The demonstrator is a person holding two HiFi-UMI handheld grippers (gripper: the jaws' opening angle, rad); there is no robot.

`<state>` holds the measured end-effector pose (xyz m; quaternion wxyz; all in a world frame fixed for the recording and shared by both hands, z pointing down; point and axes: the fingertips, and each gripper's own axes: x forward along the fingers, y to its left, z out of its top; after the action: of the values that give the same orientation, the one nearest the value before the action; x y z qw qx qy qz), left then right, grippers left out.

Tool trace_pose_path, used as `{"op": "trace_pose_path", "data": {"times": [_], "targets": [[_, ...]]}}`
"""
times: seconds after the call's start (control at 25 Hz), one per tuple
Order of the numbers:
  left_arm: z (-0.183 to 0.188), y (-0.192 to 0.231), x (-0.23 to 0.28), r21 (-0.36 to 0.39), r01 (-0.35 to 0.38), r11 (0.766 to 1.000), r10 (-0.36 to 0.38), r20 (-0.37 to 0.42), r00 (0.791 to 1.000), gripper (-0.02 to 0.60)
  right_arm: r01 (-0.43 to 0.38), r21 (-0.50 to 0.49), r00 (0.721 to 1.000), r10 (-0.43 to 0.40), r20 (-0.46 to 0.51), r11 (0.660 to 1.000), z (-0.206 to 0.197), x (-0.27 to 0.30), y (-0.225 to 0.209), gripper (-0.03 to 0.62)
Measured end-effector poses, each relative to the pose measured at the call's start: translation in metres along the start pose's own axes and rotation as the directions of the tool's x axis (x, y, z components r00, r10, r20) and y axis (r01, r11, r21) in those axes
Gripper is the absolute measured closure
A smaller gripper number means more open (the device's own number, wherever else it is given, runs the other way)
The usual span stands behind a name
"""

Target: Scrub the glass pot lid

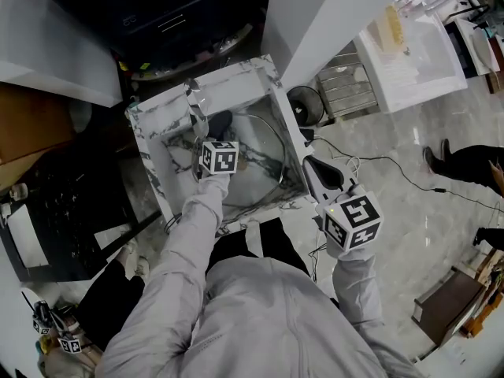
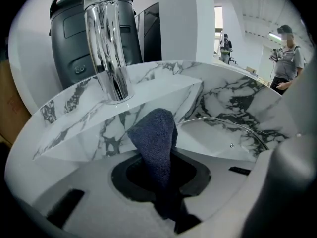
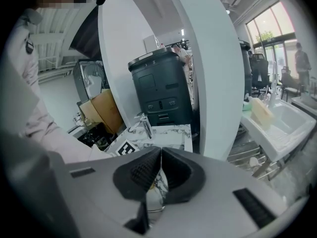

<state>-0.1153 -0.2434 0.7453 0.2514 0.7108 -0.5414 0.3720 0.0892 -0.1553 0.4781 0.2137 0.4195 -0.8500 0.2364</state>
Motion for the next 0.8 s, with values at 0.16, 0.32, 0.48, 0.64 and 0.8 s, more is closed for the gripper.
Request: {"op": "trace_pose_path", "data": {"times": [0.16, 0.32, 0.48, 0.64, 0.8], "targets": [[0.001, -0.01, 0.001, 0.006, 0.025, 1.0, -0.025, -0.004, 1.0, 0.503, -0.001, 0.011, 1.0, 0.001, -0.002, 1.0, -0.005, 0.001, 0.0, 0.563], [0.002, -0.029, 0.004, 0.027, 0.091, 0.995, -0.091, -0.02, 0.996, 0.503, -0.001, 0.015, 1.0, 0.001, -0.003, 1.0, -0.006, 0.001, 0.0, 0.565], [0.005, -0.042, 0.006, 0.026, 0.133, 0.991, -0.133, -0.025, 0.991, 0.503, 0.004, 0.018, 1.0, -0.004, -0.002, 1.0, -0.006, -0.002, -0.002, 0.565], [0.009, -0.057, 0.007, 0.026, 0.187, 0.982, -0.186, -0.027, 0.982, 0.503, 0.011, 0.025, 1.0, -0.011, -0.006, 1.0, -0.01, -0.006, -0.004, 0.563], [0.01, -0.077, 0.007, 0.043, 0.253, 0.967, -0.251, -0.037, 0.967, 0.503, 0.015, 0.029, 1.0, -0.015, -0.009, 0.999, -0.013, -0.009, -0.004, 0.563]]}}
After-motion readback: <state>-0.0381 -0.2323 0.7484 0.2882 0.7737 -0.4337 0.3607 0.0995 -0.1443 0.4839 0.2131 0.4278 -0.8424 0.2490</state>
